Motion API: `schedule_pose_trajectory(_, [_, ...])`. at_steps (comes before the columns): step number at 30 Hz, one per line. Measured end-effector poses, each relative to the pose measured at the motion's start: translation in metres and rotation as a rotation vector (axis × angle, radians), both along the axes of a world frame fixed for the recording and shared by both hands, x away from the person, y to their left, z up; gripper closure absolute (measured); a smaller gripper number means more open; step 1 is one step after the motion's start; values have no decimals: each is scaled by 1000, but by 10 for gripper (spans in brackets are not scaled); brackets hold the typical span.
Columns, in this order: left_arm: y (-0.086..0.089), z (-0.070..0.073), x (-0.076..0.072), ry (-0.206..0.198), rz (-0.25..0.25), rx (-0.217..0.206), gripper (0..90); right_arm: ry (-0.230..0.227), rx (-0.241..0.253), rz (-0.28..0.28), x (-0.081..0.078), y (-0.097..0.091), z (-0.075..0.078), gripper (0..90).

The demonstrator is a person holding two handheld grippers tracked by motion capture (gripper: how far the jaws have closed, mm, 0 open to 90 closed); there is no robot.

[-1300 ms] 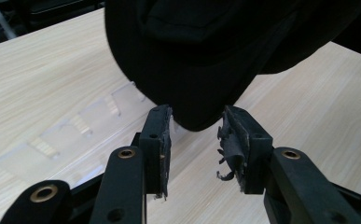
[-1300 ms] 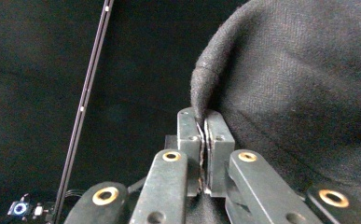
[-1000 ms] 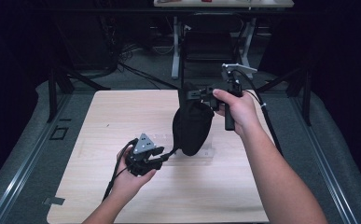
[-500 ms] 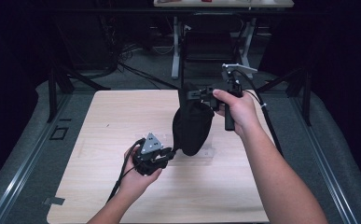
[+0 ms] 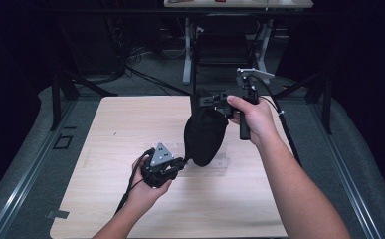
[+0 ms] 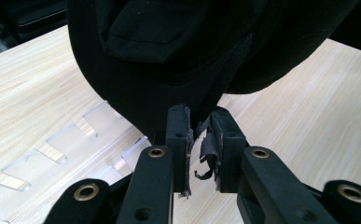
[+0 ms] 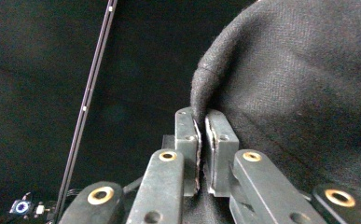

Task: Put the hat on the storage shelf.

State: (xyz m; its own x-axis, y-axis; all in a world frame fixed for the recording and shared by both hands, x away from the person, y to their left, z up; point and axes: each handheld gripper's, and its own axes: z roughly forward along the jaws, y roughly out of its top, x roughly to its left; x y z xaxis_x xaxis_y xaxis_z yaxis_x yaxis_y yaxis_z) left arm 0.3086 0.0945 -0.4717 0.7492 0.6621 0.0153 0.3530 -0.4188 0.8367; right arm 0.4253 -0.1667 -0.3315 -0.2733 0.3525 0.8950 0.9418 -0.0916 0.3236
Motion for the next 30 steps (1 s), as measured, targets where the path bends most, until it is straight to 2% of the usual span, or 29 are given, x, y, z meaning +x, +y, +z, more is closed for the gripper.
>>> schedule_pose_trajectory(17, [-3, -1, -3, -30, 2, 30, 814, -19, 20, -4, -2, -6, 5, 799])
schedule_pose_trajectory(30, [2, -1, -4, -34, 13, 38, 830, -40, 1, -15, -5, -14, 9, 799])
